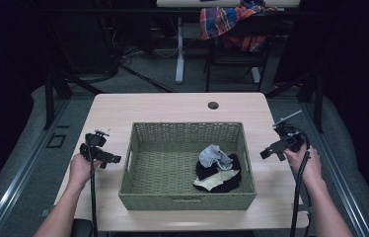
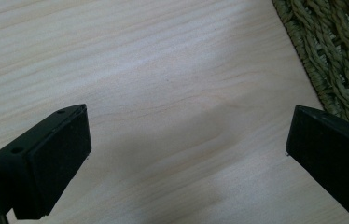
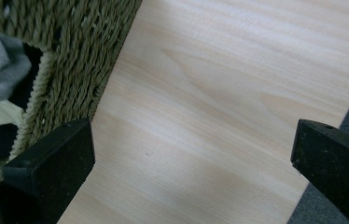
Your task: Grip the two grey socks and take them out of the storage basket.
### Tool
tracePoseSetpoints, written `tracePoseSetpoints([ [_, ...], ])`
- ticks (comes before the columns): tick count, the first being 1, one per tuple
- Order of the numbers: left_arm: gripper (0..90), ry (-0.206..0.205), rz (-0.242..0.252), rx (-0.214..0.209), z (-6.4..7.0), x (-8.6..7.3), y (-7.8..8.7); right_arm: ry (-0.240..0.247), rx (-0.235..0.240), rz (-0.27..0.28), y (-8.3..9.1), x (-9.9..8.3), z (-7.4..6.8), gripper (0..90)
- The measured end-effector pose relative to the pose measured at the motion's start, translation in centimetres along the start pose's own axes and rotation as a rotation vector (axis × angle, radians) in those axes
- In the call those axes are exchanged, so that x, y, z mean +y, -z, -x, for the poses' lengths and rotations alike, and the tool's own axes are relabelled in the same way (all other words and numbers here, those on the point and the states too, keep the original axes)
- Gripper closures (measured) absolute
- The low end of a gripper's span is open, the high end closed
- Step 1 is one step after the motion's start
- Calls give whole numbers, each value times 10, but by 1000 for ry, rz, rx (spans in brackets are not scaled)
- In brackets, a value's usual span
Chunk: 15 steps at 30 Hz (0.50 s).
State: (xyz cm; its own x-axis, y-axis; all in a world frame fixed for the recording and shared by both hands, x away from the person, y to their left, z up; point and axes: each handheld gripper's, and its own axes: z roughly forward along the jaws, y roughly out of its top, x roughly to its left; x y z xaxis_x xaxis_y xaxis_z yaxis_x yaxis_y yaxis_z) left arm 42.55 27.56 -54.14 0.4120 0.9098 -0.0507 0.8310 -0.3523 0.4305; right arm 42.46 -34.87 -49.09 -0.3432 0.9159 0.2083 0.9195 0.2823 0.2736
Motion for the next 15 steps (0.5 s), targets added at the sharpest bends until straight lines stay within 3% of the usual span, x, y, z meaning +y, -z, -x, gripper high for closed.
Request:
tracePoseSetpoints([
  [8, 0, -3, 1, -2, 0, 0, 0, 3, 23, 1, 7, 0, 4, 0],
  [15, 0, -24, 4, 9, 0, 1, 1, 26, 18, 27, 17, 5, -8, 0],
])
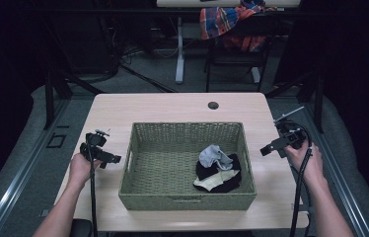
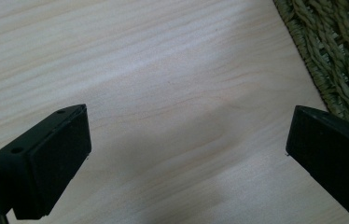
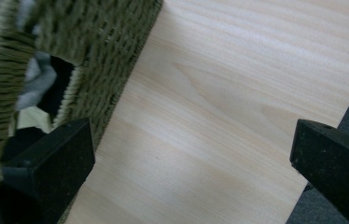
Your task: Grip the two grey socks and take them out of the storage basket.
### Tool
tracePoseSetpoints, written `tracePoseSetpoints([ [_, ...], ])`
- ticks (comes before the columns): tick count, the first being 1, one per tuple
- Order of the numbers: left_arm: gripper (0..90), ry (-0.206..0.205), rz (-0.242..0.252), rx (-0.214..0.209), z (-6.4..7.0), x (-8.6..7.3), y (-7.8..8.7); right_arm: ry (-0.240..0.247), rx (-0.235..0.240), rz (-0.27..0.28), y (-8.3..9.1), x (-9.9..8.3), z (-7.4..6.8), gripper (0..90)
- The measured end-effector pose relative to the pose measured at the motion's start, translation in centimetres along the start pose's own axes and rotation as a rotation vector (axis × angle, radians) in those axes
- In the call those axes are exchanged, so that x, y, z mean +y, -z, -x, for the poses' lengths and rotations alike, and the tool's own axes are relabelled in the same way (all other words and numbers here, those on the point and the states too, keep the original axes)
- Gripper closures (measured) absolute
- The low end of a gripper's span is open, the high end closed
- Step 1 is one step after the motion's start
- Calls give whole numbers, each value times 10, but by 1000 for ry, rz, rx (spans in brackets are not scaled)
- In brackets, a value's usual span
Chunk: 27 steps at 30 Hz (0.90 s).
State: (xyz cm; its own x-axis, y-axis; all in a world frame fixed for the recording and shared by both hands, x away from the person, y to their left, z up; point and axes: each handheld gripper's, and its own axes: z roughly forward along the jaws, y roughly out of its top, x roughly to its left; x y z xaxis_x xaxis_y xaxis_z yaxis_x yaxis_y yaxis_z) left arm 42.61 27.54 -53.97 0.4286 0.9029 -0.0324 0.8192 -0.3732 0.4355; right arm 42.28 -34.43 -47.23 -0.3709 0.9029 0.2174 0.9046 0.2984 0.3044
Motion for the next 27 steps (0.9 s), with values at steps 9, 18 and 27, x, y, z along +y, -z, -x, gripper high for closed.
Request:
tracePoseSetpoints([
  [9, 0, 6, 0, 7, 1, -1, 2, 30, 7, 35, 16, 3, -8, 0],
  [18, 0, -5, -11, 16, 3, 0, 0, 80, 5, 82, 37, 9, -34, 0],
  [27, 0, -8, -12, 21, 3, 0, 1, 110, -6, 82, 42, 15, -48, 0],
])
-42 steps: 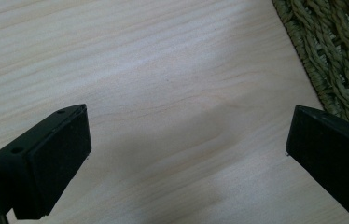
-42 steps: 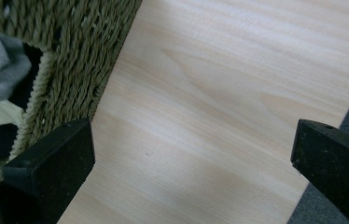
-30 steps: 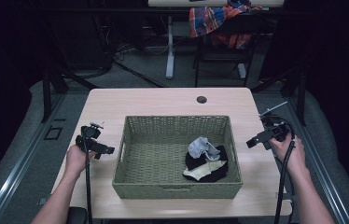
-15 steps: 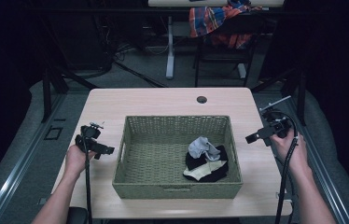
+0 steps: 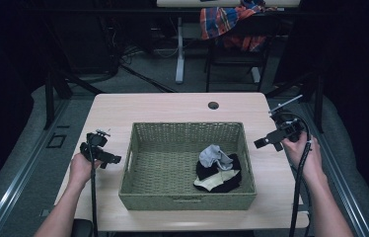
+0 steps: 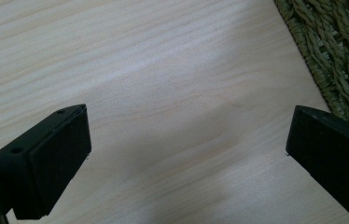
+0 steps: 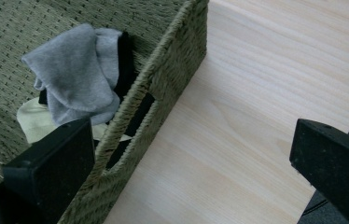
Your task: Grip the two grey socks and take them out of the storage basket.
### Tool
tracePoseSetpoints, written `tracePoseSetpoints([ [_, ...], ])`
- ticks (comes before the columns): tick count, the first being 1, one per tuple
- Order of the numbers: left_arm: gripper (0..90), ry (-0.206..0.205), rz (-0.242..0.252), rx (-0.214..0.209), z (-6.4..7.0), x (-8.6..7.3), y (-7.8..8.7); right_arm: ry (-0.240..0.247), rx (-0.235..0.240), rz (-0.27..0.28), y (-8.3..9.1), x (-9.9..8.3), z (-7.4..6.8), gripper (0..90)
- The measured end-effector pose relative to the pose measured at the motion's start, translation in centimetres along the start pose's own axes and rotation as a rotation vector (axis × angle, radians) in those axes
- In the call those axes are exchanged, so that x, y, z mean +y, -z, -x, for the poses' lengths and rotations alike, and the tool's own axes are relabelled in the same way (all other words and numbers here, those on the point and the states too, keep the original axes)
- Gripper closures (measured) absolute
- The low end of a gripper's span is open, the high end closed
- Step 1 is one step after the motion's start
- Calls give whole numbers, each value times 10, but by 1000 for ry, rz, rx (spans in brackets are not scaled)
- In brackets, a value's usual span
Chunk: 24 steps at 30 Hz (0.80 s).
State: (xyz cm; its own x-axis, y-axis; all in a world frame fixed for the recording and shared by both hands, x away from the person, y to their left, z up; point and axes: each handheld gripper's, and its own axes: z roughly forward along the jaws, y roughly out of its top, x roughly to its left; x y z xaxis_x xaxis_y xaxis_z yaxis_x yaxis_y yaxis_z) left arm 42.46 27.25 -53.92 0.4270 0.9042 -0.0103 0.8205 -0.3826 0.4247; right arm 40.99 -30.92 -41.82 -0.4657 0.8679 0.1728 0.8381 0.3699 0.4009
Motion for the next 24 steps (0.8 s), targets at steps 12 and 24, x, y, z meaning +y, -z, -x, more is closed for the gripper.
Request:
tracePoseSetpoints([
  [12, 0, 3, 7, -3, 1, -2, 2, 58, 5, -21, -2, 13, -21, 0],
  [24, 0, 11, 3, -10, -1, -2, 1, 164, 42, -86, -15, 40, -64, 16],
])
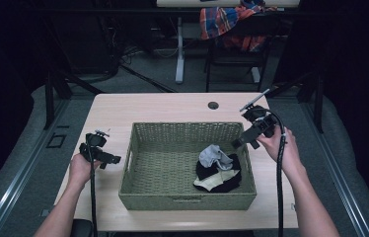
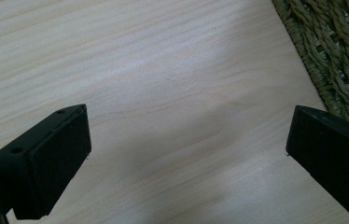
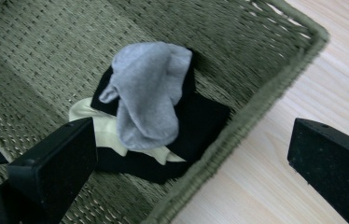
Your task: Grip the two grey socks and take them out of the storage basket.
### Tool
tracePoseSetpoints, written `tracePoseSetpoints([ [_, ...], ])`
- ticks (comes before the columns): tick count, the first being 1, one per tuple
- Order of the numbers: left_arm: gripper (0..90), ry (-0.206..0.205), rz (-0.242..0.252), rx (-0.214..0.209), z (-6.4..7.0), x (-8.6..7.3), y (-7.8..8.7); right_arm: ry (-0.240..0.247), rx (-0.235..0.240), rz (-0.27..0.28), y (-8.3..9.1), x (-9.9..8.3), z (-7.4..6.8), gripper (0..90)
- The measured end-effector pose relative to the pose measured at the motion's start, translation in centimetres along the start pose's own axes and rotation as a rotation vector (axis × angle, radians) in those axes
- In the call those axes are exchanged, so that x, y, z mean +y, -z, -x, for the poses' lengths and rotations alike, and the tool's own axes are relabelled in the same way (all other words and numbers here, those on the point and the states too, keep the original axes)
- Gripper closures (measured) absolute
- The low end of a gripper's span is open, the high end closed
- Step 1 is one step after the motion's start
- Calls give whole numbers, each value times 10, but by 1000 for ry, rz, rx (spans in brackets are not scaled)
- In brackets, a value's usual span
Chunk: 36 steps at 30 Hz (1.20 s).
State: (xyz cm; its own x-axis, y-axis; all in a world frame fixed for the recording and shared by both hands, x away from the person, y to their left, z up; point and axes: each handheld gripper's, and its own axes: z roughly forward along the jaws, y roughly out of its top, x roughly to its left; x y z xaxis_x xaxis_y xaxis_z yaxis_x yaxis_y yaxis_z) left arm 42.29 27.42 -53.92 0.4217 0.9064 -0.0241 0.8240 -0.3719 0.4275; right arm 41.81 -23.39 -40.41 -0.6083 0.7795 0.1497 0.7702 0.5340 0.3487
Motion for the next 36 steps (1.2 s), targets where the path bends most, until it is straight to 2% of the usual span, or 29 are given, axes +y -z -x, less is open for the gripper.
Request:
tracePoseSetpoints([
  [1, 0, -1, -2, 0, 0, 0, 0, -9, 1, 7, -2, 2, -2, 27],
  [2, 0, 0, 0, 3, 0, 0, -1, 3, 6, 7, -6, 7, -6, 72],
  [5, 0, 1, -1, 1, 0, 0, 0, 10, 12, 5, -10, 13, -9, 101],
  [6, 0, 2, 1, 3, -1, 0, 0, 29, 18, -14, -11, 16, -10, 115],
  [7, 0, 5, 2, 1, -1, 0, 0, 19, 26, -7, -16, 18, -13, 139],
  [8, 0, 4, -2, 1, -1, 0, -1, 28, 30, -24, -24, 22, -17, 145],
  [13, 0, 6, -2, 0, -1, 1, -2, 43, 39, -53, -36, 30, -26, 185],
  [14, 0, 2, -5, -1, -1, 1, -3, 57, 42, -53, -40, 31, -28, 203],
  [18, 0, -5, -8, 2, -1, 2, -3, 58, 48, -99, -55, 31, -31, 230],
  [19, 0, -7, -9, -1, -1, 2, -3, 49, 42, -110, -60, 30, -33, 251],
  [21, 0, -11, -6, -3, -1, 1, -2, 63, 50, -121, -65, 29, -33, 295],
  [23, 0, -12, -11, 2, -1, 1, -2, 65, 38, -138, -68, 29, -36, 357],
  [25, 0, -13, -13, 3, -2, 1, -3, 63, 52, -141, -70, 29, -37, 424],
  [26, 0, -11, -13, 3, -2, 1, -3, 74, 48, -150, -71, 29, -37, 430],
  [28, 1, -12, -18, -1, -2, 2, -4, 57, 35, -170, -73, 29, -37, 501],
  [29, 1, -12, -16, 3, -1, 2, -4, 57, 35, -170, -73, 29, -37, 501],
  [30, 1, -14, -18, 1, -1, 2, -4, 53, 34, -145, -74, 28, -36, 542],
  [32, 1, -18, -17, -1, -1, 2, -5, 44, 35, -141, -75, 28, -35, 611],
  [36, 1, -18, -22, -6, -1, 2, -6, 44, 35, -151, -74, 27, -31, 743],
])
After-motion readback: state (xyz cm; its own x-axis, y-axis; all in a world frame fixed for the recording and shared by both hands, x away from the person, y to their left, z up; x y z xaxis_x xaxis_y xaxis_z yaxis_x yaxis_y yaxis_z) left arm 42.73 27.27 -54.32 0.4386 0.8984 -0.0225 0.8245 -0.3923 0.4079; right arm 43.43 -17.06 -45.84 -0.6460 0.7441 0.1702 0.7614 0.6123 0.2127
